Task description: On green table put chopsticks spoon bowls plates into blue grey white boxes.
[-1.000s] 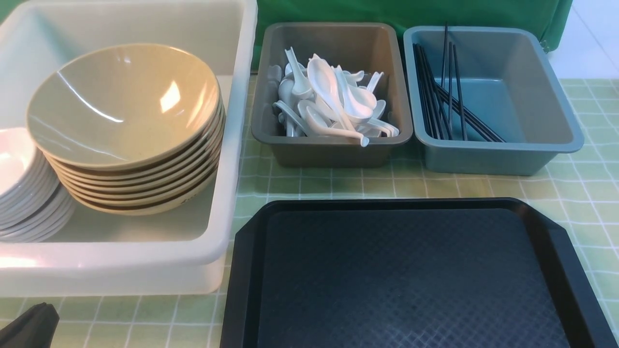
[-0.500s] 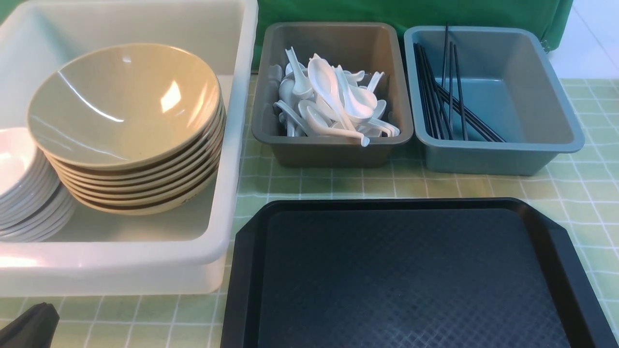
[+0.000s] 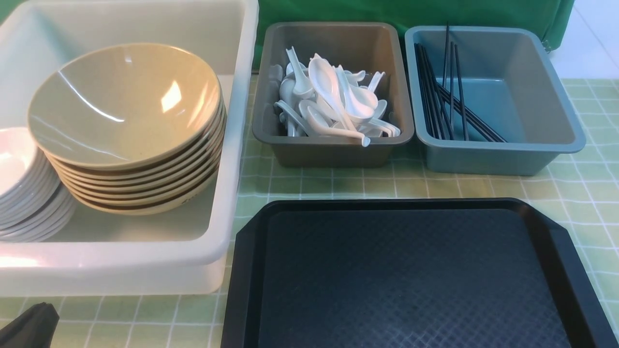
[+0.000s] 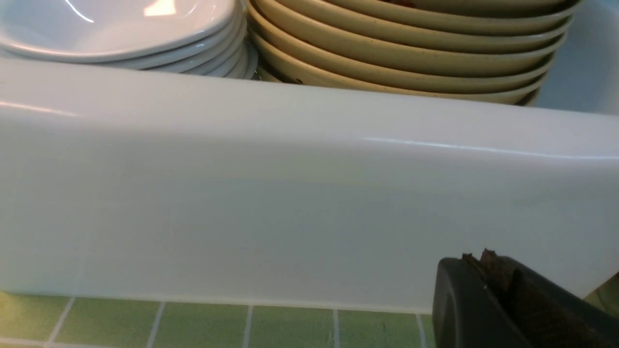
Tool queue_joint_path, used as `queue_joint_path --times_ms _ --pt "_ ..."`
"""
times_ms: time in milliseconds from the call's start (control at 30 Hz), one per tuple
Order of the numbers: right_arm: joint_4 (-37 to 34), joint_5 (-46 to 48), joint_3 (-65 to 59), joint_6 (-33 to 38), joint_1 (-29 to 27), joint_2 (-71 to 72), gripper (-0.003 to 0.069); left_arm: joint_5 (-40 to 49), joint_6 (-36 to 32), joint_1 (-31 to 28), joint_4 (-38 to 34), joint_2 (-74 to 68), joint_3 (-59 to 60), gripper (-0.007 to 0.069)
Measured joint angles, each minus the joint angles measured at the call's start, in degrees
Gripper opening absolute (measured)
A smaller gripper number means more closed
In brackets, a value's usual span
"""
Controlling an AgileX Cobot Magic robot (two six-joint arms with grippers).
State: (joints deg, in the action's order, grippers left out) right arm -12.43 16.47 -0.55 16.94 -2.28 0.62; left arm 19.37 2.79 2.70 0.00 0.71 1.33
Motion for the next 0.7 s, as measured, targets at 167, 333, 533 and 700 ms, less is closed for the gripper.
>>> queue_joint_path --times_ms 167,333,533,700 --pt "2.6 0.1 0.0 -2.9 0.0 0.0 0.0110 0.0 0.0 0.0 0.0 0.0 0.0 -0.0001" --pt "3.0 0.1 0.0 -3.6 0.0 0.0 0.0110 0.0 0.0 0.0 0.0 0.0 0.0 -0.0001" --pt "3.0 0.1 0.0 -3.8 0.0 0.0 0.0114 0.0 0.0 0.0 0.0 0.0 0.0 -0.0001" --pt "3.0 0.1 0.0 -3.8 0.0 0.0 0.0120 0.0 0.0 0.0 0.0 0.0 0.0 -0.0001"
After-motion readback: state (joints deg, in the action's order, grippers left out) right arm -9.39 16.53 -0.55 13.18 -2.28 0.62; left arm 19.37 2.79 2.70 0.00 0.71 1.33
